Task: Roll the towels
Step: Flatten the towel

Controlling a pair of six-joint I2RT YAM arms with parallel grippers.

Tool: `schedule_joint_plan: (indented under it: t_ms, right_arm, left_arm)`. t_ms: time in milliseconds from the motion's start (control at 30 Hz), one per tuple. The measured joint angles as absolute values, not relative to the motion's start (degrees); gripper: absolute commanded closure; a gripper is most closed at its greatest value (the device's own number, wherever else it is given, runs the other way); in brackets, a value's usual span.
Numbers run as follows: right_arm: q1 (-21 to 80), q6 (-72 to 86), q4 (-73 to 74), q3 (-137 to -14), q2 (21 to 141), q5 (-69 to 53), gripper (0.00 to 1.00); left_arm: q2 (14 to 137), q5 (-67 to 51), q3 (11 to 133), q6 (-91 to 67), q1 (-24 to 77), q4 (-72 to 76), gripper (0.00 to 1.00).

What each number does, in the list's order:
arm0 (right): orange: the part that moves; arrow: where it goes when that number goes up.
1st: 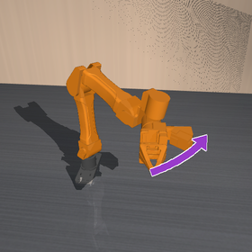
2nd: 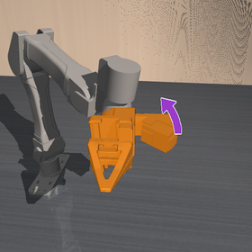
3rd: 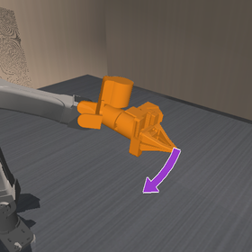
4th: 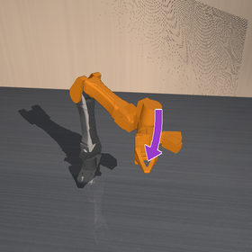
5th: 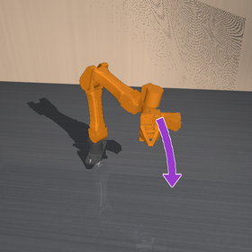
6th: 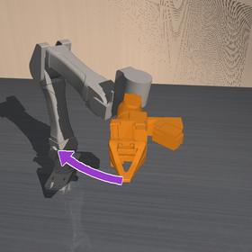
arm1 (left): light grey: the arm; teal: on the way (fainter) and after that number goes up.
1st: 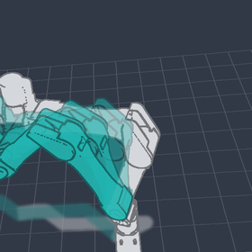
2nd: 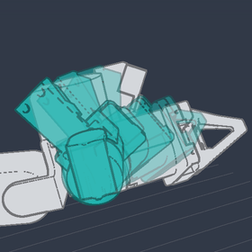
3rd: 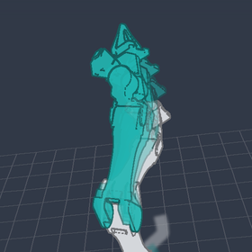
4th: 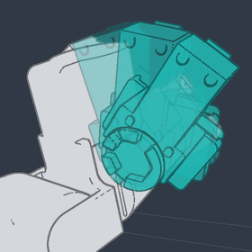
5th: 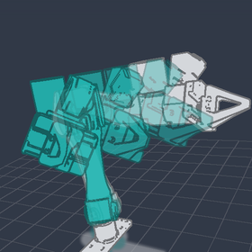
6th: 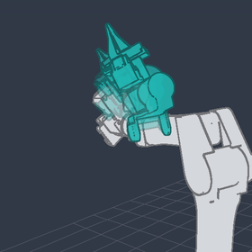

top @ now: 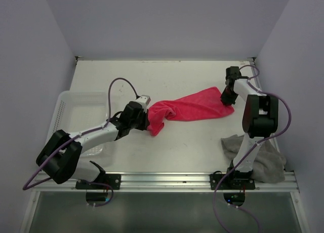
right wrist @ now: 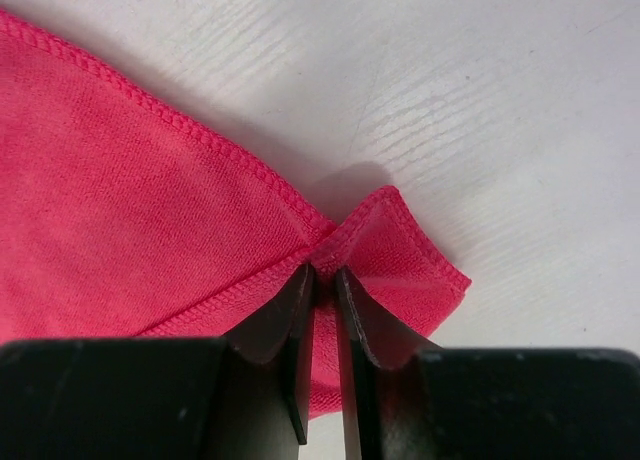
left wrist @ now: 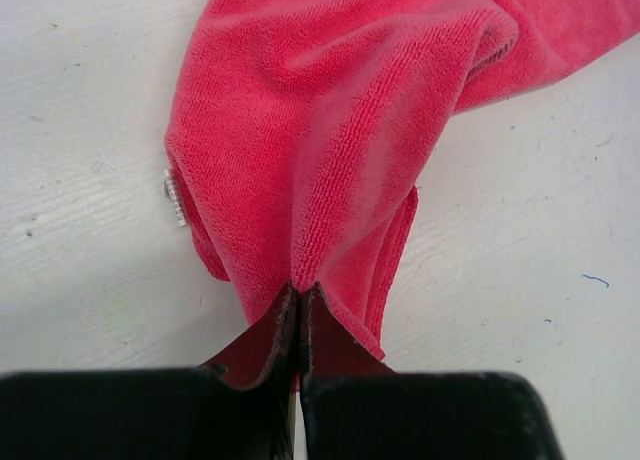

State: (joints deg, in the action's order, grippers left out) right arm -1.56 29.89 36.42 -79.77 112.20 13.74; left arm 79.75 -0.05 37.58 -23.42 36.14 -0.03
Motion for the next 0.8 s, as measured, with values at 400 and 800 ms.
schedule_joint_plan:
  t_ms: [400, 800]
  right_arm:
    - [-1.6, 29.5, 37.4, -80.1, 109.2, 13.1, 0.77]
    - [-2.1, 29.3, 38.2, -78.7, 109.0, 12.3, 0.66]
  left_arm:
    - [73.3, 3.6, 35.7, -23.5, 36.1, -3.4, 1.00]
    - [70.3, 3.9, 34.8, -24.3, 36.1, -4.8, 1.00]
